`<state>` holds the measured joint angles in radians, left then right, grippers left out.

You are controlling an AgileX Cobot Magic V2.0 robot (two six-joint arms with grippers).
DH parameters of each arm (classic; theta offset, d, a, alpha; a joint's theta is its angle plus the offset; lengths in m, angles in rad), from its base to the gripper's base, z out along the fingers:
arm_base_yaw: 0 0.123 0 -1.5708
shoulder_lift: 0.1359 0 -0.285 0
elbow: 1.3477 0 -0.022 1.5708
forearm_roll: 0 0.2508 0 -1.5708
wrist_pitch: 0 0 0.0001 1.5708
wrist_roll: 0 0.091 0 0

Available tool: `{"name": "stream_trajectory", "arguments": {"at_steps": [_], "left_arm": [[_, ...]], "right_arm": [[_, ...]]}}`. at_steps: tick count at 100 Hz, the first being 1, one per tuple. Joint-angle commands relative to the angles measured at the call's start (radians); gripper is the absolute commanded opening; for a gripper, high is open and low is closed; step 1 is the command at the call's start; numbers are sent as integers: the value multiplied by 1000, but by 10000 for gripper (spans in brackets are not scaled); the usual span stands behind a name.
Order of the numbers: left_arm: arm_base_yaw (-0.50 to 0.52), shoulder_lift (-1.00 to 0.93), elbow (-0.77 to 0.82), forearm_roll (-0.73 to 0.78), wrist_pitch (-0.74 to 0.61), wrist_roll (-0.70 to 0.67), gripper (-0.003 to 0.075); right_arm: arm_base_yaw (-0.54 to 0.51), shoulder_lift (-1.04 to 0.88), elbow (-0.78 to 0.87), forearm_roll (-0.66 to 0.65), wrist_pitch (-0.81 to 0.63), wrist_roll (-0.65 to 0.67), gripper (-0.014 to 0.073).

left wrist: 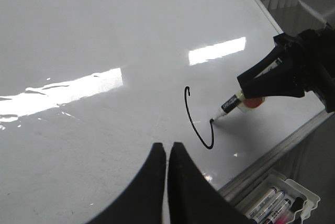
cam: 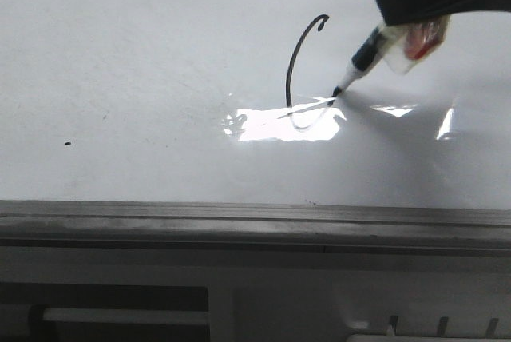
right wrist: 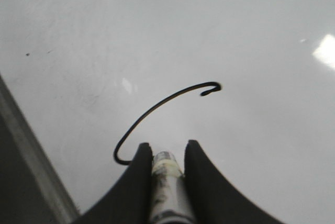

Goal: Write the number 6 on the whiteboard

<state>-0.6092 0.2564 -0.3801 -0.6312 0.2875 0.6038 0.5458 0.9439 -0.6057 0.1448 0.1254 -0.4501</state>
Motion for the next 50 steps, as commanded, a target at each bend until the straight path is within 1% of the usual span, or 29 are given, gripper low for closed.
{"name": "stream_trajectory", "arguments": {"at_steps": [1,14,29,41,50], "left_arm": [[5,13,-23,-21,-70,-9,-19],[5,13,-23,-21,-70,-9,-19],[5,13,-23,-21,-70,-9,-19],[5,13,-23,-21,-70,-9,-19],[5,13,-23,-21,-70,-9,-19]], "right_arm": [[-13,-10,-18,-29,-110,-14,-60],[47,46,-18,-21,-113,-14,-60],[136,119,-18,-16,-157,-14,-60],[143,133,-18,-3,-168,-14,-60],[145,81,-22,-3,-195,-14,-60]]}}
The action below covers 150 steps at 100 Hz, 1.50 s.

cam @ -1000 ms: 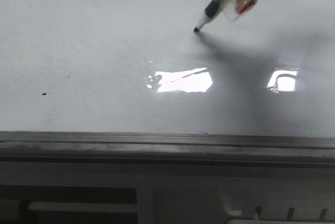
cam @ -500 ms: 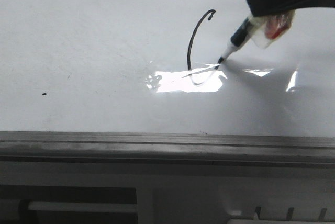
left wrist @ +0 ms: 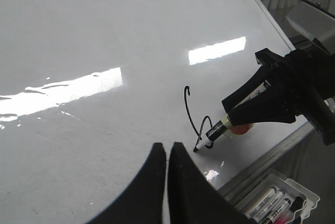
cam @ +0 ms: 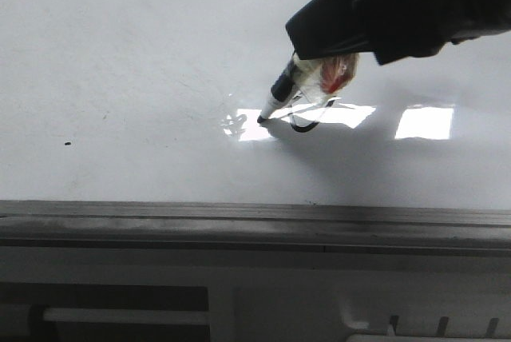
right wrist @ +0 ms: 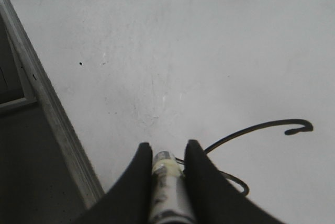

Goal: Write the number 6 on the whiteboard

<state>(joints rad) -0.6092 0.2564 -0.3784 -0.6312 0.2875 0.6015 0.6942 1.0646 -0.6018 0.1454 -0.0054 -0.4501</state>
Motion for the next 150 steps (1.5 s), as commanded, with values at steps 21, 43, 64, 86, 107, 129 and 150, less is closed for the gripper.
{"name": "stream_trajectory", "arguments": {"at_steps": [21,43,64,86,107,129,150], "left_arm": [[5,29,-25,-21,-44,-7,61],[5,267,-109,-38,124,75,502],[3,581,-268,-301,389,529,470],[3,794,-367,-501,499,737,470],[-30,863,-388,-607,573,877,423],[-96,888,-388,-603,540,887,131],[-96,890,-388,-606,540,887,-19]], "right_arm": [[35,-229,-110,-4,-25,-14,-64],[36,-251,-128,14,132,-14,-64],[90,-187,-128,108,227,-14,-67],[255,-147,-128,108,240,-14,-67],[327,-138,-128,120,229,-14,-67],[329,-138,-128,137,198,-14,-67],[329,-138,-128,150,191,-14,-65]]}}
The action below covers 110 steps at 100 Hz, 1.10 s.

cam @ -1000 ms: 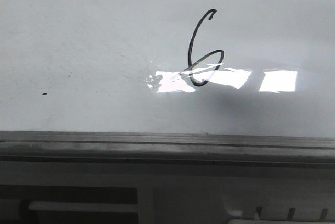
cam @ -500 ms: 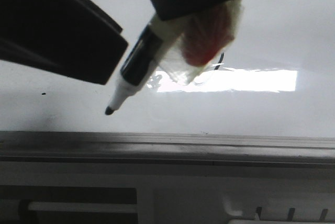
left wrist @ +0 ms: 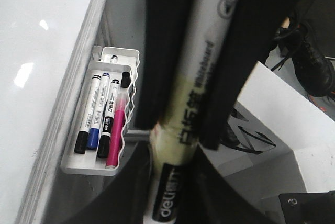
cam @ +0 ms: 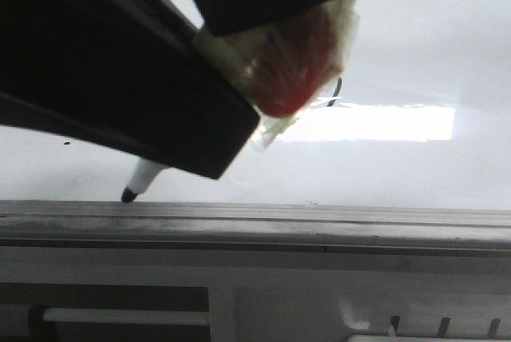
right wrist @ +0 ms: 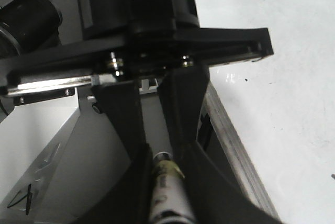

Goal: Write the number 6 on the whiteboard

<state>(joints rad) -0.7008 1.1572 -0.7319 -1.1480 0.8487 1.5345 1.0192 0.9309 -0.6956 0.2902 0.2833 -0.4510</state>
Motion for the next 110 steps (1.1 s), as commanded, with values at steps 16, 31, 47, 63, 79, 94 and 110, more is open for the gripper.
{"name": "stream_trajectory", "arguments": {"at_steps": [16,31,47,63,79,94,110], "left_arm": [[-4,-11,-35,-89,-13,-46,-19],[2,-11,-35,-128,16,-49,-19],[25,-25,-35,-167,1,-83,-19],[39,-35,-35,-171,-210,-232,-19],[15,-26,-17,-309,-568,-293,-19],[-38,33,-17,-384,-757,-293,-19],[-94,102,-17,-394,-862,-293,-19]], "right_arm": [[4,-5,-34,10,-113,-13,94],[-11,-34,-34,10,-159,-13,467],[-75,-142,-34,10,-138,-13,561],[-212,-279,-34,8,-89,-13,309],[-330,-371,-34,8,-32,-13,-62],[-361,-390,-34,8,25,-13,-64],[-361,-390,-34,8,50,-13,-64]]}}
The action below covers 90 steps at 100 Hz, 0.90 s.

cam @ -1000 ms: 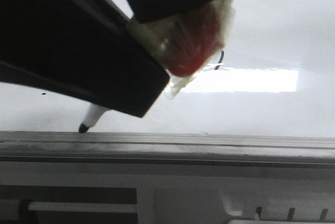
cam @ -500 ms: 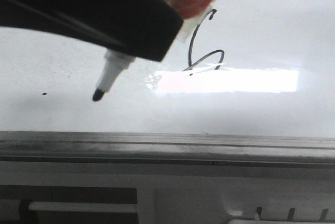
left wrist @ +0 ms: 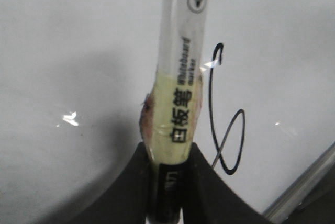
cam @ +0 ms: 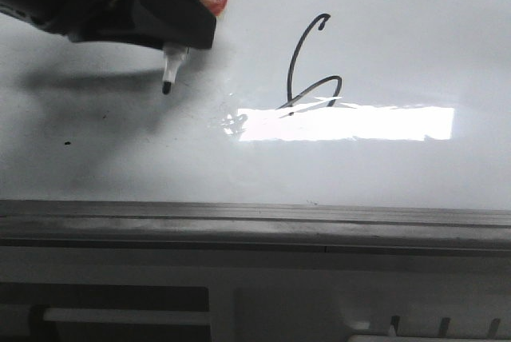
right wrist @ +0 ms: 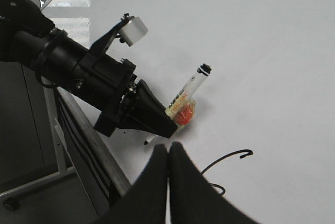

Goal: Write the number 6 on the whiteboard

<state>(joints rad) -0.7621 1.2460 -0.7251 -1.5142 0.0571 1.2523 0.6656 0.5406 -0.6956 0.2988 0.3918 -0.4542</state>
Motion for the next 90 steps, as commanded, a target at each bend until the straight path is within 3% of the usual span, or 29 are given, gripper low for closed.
{"name": "stream_trajectory", "arguments": {"at_steps": [1,25,55,62,79,90], "left_arm": [[-38,16,-24,-31,-84,-11,-19],[-86,59,-24,-79,-327,-11,-19],[-86,70,-24,-82,-347,-11,-13],[-86,70,-24,-84,-347,-11,32],[-86,70,-24,-153,-348,-11,246],[-86,70,-24,-160,-348,-11,288]], "right_arm": [[-7,1,-34,-1,-59,-10,-64],[-7,1,-34,-1,-59,-10,-64],[-7,1,-32,-1,-59,-10,-64],[-7,1,-32,-1,-59,-10,-64],[-7,1,-32,-1,-59,-10,-64],[-7,1,-32,3,-59,-10,-64]]}}
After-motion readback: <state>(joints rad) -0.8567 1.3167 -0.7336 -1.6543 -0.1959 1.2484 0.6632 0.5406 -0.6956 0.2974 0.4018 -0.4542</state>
